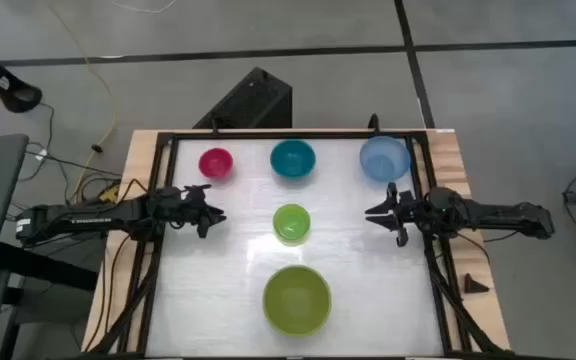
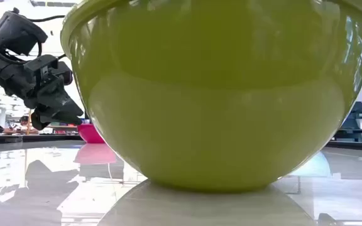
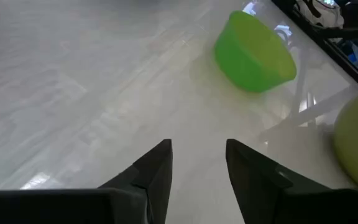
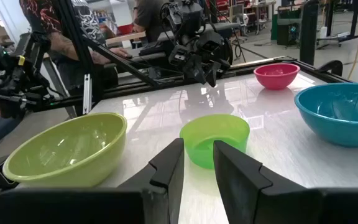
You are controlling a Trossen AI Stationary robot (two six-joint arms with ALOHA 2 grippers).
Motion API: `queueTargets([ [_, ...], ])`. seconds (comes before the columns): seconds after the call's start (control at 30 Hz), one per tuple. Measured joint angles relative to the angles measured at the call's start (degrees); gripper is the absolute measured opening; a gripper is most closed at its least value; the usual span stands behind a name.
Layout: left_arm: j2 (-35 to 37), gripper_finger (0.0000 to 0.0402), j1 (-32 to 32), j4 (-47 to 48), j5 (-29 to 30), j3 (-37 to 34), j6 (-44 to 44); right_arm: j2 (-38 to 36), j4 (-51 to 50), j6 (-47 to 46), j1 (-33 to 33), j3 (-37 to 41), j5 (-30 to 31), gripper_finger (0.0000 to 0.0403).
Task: Nest bowls inside each other
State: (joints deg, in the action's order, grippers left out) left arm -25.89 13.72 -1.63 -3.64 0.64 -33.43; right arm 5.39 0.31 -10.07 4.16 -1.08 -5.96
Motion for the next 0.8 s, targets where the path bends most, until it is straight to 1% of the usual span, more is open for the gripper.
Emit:
queueTargets([
  [0.23,0.0,0.0139,0.0,0.0,0.0,0.0,-0.8,0.0,0.0,0.0,0.0,0.0,0.0,0.0122],
  [0.27,0.0,0.0139,0.0,0.0,0.0,0.0,-2.5,0.0,0.0,0.0,0.0,0.0,0.0,0.0122],
  [0.33,0.0,0.0139,0.0,-0.1,-0.4,0.0,-8.6,0.0,0.2,-1.7,0.0,0.0,0.0,0.0122],
  [0.43,0.0,0.0139,0.0,-0.1,-0.1,0.0,-18.8,0.0,0.9,-11.5,0.0,0.1,0.2,0.0122],
  [0.53,0.0,0.0139,0.0,-0.3,1.5,0.0,-26.2,0.0,1.4,-21.2,0.1,0.2,3.0,0.0122],
  [0.63,0.0,0.0139,0.0,-0.3,1.9,0.0,-30.9,0.0,1.5,-32.7,0.1,0.2,5.4,0.0122],
  [0.8,0.0,0.0139,0.0,-0.4,5.5,0.0,-38.7,0.0,1.8,-45.4,0.1,0.2,7.5,0.0122],
])
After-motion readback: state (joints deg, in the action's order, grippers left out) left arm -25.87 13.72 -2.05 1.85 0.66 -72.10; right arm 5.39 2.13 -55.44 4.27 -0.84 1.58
